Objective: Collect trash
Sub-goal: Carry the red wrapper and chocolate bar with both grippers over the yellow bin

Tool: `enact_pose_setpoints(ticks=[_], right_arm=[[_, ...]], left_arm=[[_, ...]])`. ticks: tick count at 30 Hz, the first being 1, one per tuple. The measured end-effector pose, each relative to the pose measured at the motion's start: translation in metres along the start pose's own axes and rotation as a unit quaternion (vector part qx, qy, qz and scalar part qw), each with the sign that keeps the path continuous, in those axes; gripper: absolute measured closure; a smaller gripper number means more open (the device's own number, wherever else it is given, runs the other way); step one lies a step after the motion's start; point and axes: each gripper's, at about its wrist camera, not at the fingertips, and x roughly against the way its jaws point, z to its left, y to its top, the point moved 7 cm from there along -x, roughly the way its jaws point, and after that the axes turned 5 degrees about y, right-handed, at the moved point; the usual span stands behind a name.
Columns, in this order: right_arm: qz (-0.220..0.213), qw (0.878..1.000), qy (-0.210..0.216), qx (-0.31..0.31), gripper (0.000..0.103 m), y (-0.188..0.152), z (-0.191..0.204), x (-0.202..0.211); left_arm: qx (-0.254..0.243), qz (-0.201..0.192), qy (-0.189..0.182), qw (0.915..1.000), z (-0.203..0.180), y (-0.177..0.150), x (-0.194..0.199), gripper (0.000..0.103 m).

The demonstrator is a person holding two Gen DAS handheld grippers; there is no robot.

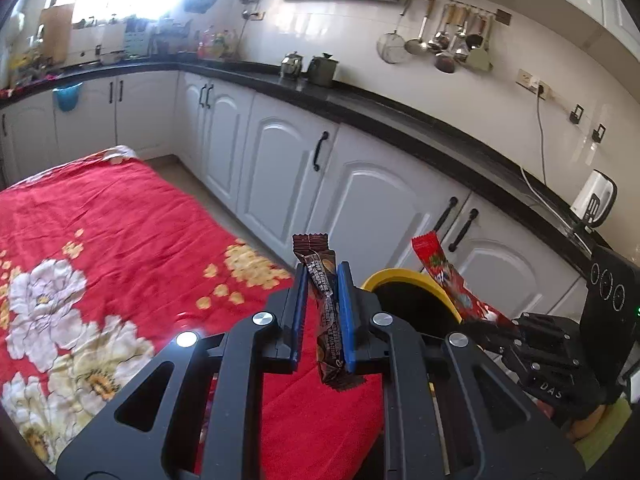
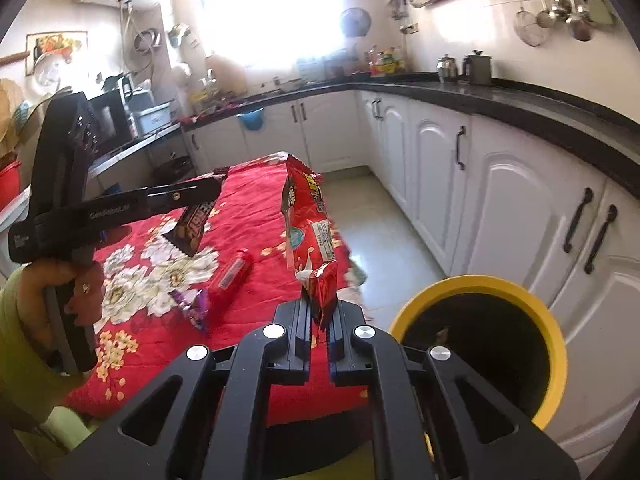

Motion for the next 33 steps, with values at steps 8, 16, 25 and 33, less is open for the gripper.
enact_pose_setpoints(ticks=[8, 16, 25, 33], right_arm=[[-0.024, 0.999, -0.022, -0.023, 0.097, 0.006, -0.029, 0.021], [-0.040, 0.997, -0.047, -0.049, 0.097, 0.004, -0.061, 0.040], [-0.040, 0.993, -0.076, -0.079, 0.097, -0.010, -0.097, 0.046], [-0.017, 0.988, -0.098, -0.121, 0.097, -0.040, -0.136, 0.035]], left_arm=[[-0.013, -0.009, -0.024, 0.9996, -0.034, 0.008, -0.007, 0.093], [-0.023, -0.010, -0.047, 0.9986, -0.063, 0.011, -0.017, 0.093], [-0.034, 0.002, -0.072, 0.9968, -0.098, -0.001, -0.039, 0.093], [-0.044, 0.024, -0.094, 0.9943, -0.124, -0.019, -0.069, 0.093]])
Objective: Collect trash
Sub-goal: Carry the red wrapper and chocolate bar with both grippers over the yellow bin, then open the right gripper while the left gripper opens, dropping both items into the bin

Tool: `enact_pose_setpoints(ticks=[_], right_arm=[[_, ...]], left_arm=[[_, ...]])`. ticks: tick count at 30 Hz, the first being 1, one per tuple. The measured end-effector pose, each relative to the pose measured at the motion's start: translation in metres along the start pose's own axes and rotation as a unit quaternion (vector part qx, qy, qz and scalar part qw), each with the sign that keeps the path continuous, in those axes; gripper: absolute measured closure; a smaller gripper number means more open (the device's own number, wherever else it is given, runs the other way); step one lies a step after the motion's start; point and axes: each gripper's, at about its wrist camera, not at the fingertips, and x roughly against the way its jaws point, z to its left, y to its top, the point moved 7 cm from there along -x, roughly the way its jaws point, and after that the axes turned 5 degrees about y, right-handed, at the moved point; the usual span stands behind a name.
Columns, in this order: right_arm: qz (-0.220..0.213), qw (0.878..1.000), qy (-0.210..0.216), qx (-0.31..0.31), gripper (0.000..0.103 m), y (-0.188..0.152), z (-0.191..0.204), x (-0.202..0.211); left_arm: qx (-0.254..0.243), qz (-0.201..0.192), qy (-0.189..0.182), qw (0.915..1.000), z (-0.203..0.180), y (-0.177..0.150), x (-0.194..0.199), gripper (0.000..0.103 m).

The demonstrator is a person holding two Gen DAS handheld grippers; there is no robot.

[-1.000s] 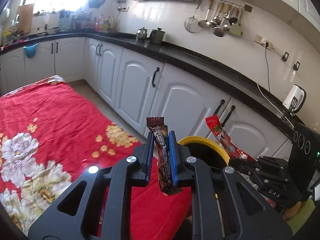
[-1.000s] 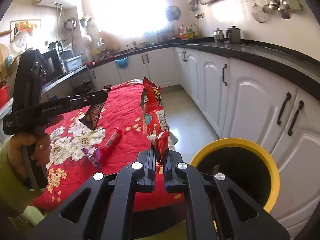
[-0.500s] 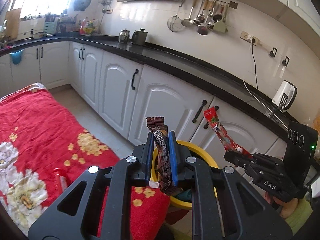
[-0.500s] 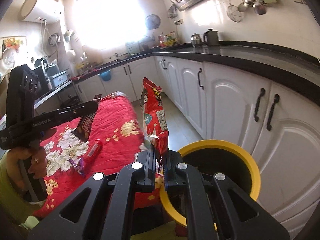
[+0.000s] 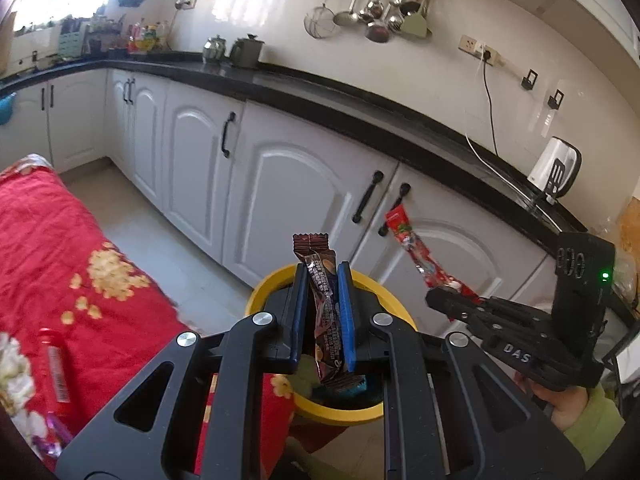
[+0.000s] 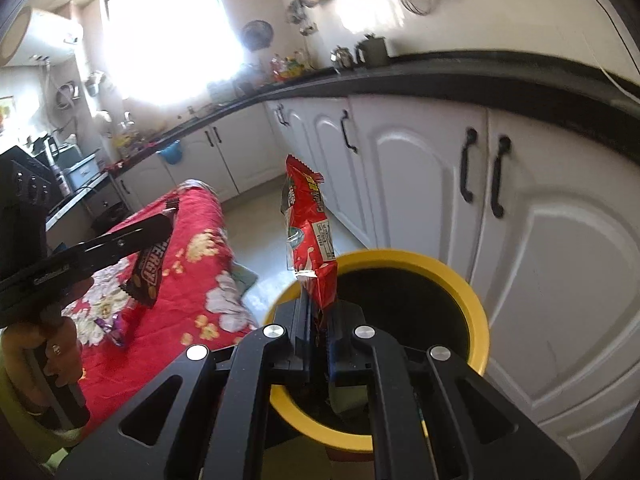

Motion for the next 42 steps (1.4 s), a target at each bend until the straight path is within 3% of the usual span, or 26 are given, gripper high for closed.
enact_pose_setpoints(ticks=[10, 21, 22, 24, 25, 26, 28, 30, 31, 32, 34, 36, 42], right_arm=[[0.028, 0.999, -0.016, -0.026, 0.097, -0.021, -0.031, -0.020], [0.059, 0.997, -0.028, -0.047, 0.094, -0.044, -0.050, -0.041], [0.061, 0.997, -0.029, -0.049, 0.092, -0.046, -0.051, -0.042], [0.062, 0.996, -0.038, -0.054, 0.070, -0.048, -0.056, -0.043], [0.060, 0.996, -0.041, -0.057, 0.066, -0.048, -0.058, -0.042], [0.058, 0.995, -0.045, -0.061, 0.063, -0.048, -0.061, -0.041], [0.056, 0.995, -0.051, -0.067, 0.063, -0.049, -0.065, -0.038], [0.047, 0.994, -0.055, -0.077, 0.053, -0.046, -0.067, -0.033], [0.041, 0.994, -0.055, -0.079, 0.050, -0.044, -0.066, -0.031], [0.039, 0.995, -0.056, -0.078, 0.049, -0.043, -0.066, -0.030], [0.032, 0.995, -0.055, -0.071, 0.048, -0.038, -0.061, -0.026], [0.022, 0.996, -0.053, -0.068, 0.038, -0.032, -0.054, -0.024], [-0.002, 0.998, -0.049, -0.040, 0.025, -0.013, -0.025, -0.015]], left_arm=[[-0.021, 0.032, -0.007, 0.9992, -0.021, -0.020, -0.044, 0.093], [-0.020, 0.064, -0.005, 0.9977, -0.017, -0.038, -0.073, 0.092], [-0.019, 0.067, -0.004, 0.9976, -0.016, -0.039, -0.075, 0.092], [-0.014, 0.072, -0.004, 0.9973, -0.013, -0.042, -0.079, 0.091], [-0.009, 0.075, -0.005, 0.9971, -0.011, -0.043, -0.081, 0.080], [-0.004, 0.076, -0.001, 0.9971, -0.008, -0.044, -0.082, 0.058], [0.003, 0.076, 0.004, 0.9971, -0.003, -0.045, -0.083, 0.049], [0.012, 0.079, 0.008, 0.9968, 0.004, -0.046, -0.081, 0.046], [0.014, 0.078, 0.012, 0.9968, 0.007, -0.045, -0.078, 0.039], [0.016, 0.075, 0.017, 0.9970, 0.009, -0.044, -0.076, 0.024], [0.018, 0.061, 0.029, 0.9975, 0.017, -0.041, -0.065, 0.012], [0.019, 0.051, 0.038, 0.9978, 0.025, -0.039, -0.053, 0.012], [0.024, 0.029, 0.071, 0.9968, 0.048, -0.032, -0.021, 0.011]])
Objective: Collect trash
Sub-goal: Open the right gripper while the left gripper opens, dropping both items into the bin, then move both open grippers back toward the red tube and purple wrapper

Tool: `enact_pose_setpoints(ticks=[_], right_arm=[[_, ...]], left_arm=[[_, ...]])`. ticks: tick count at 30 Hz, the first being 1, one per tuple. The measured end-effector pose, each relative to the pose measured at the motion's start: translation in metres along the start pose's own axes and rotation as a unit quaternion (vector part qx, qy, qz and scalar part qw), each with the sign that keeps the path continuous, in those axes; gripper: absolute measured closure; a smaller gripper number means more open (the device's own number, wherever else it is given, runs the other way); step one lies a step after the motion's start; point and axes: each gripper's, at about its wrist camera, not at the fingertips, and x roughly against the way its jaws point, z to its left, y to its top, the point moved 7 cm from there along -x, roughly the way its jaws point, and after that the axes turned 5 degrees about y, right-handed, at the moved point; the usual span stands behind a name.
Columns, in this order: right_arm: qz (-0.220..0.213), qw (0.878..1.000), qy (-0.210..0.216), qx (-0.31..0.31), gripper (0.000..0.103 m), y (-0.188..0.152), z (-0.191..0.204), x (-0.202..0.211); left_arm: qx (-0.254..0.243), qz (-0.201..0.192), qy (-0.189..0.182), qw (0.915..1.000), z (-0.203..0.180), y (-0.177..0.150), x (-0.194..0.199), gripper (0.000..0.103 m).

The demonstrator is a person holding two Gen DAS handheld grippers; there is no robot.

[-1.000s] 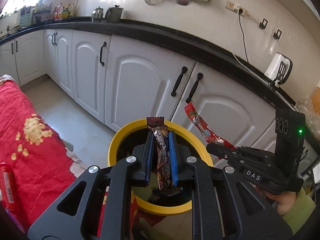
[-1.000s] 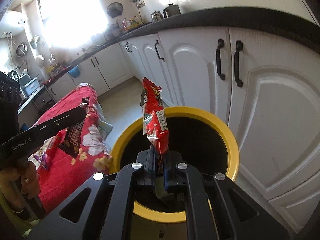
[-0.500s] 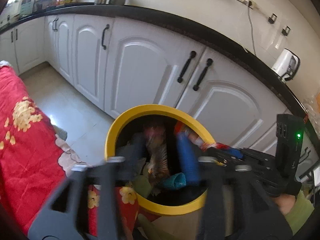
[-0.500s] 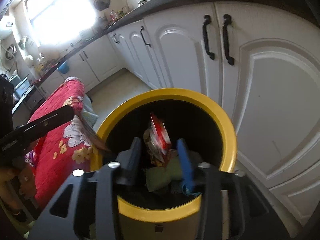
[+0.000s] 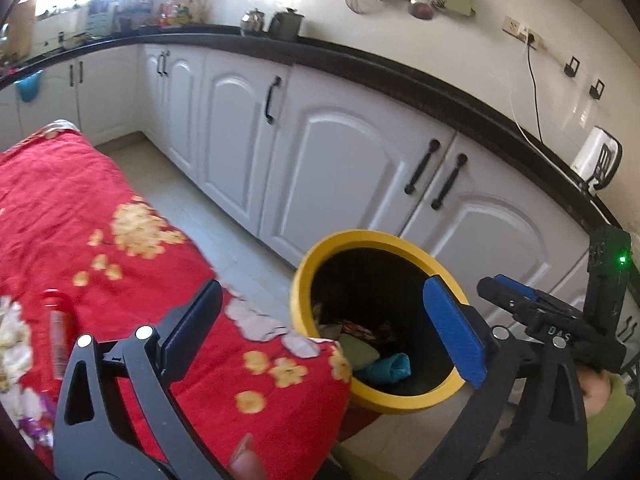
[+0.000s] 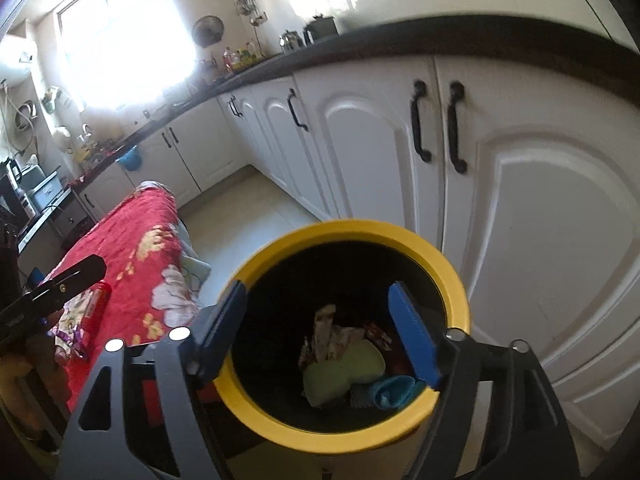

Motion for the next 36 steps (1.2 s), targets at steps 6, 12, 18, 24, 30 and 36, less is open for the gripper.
enact_pose_setpoints(ticks=[6, 12, 18, 24, 30, 36], right_arm=[[-0.022, 1.000, 0.002, 0.021, 0.013, 0.011, 0.025, 0.014], [-0.026, 0.999, 0.009, 0.037, 0.010, 0.015, 0.046, 0.020], [-0.030, 0.998, 0.022, 0.053, 0.009, 0.017, 0.070, 0.025], [-0.036, 0.995, 0.042, 0.078, 0.008, 0.020, 0.103, 0.030], [-0.044, 0.992, 0.059, 0.098, 0.007, 0.024, 0.132, 0.037], [-0.051, 0.990, 0.072, 0.110, 0.007, 0.025, 0.156, 0.044]], left_arm=[[0.016, -0.014, 0.016, 0.9996, 0.021, 0.004, 0.022, 0.011], [0.023, -0.024, 0.021, 0.9992, 0.031, 0.005, 0.041, 0.011], [0.025, -0.036, 0.027, 0.9987, 0.041, 0.004, 0.062, 0.011], [0.029, -0.045, 0.040, 0.9978, 0.057, -0.001, 0.084, 0.011], [0.037, -0.059, 0.049, 0.9964, 0.070, -0.001, 0.105, 0.011], [0.048, -0.074, 0.061, 0.9942, 0.088, -0.001, 0.126, 0.011]])
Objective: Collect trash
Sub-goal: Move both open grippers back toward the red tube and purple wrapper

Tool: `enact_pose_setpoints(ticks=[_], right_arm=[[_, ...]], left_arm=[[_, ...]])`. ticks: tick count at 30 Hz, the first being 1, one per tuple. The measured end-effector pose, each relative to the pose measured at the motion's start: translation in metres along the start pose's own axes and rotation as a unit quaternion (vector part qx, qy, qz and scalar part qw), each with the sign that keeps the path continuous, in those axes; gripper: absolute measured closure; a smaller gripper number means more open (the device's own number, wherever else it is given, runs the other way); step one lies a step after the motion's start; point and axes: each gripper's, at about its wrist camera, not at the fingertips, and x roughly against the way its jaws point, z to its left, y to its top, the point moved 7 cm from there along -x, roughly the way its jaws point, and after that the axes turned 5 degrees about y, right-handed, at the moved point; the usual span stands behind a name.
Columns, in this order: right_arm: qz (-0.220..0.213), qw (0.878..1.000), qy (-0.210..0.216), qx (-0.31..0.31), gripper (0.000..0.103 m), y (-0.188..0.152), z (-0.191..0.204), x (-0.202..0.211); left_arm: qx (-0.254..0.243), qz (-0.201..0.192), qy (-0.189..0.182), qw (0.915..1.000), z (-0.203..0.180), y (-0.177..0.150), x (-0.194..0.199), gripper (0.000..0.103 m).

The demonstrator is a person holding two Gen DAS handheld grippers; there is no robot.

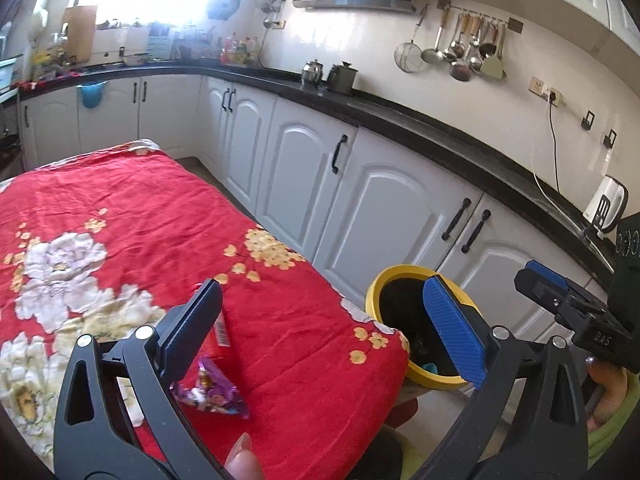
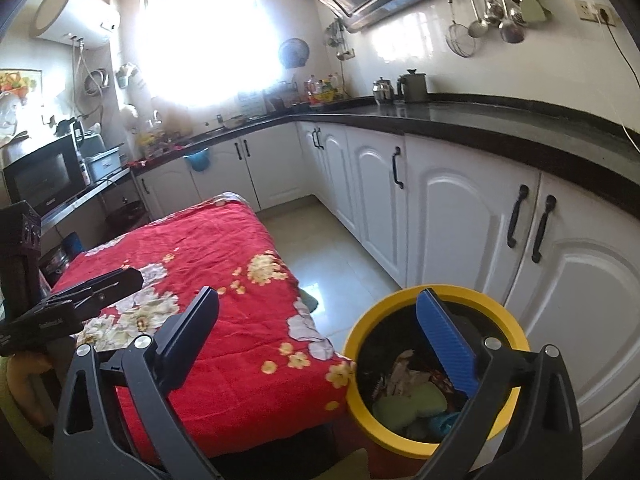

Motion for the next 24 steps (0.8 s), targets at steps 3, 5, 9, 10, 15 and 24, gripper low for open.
enact_pose_setpoints(ticks=[3, 5, 9, 10, 15, 24], right_arm=[[-0.002, 1.000, 0.007, 0.006, 0.007, 0.002, 0.010, 0.001], [0.000, 1.000, 0.013, 0.011, 0.006, 0.002, 0.017, 0.001], [0.002, 1.000, 0.024, 0.019, 0.006, 0.002, 0.031, -0.003], [0.003, 0.999, 0.026, 0.021, 0.006, 0.003, 0.032, -0.004], [0.005, 0.999, 0.040, 0.027, 0.006, 0.005, 0.048, -0.010], [0.020, 0.997, 0.065, 0.038, 0.006, 0.003, 0.077, -0.033]], left_arm=[[0.005, -0.005, 0.008, 0.9999, 0.009, 0.002, 0.007, 0.011], [0.007, -0.008, 0.012, 0.9999, 0.015, 0.002, 0.011, 0.011], [0.010, -0.014, 0.024, 0.9996, 0.028, 0.003, 0.020, 0.011], [0.011, -0.015, 0.026, 0.9995, 0.032, 0.003, 0.021, 0.011], [0.020, -0.015, 0.042, 0.9988, 0.054, 0.001, 0.028, 0.011], [0.025, -0.008, 0.062, 0.9977, 0.090, -0.011, 0.039, 0.011]])
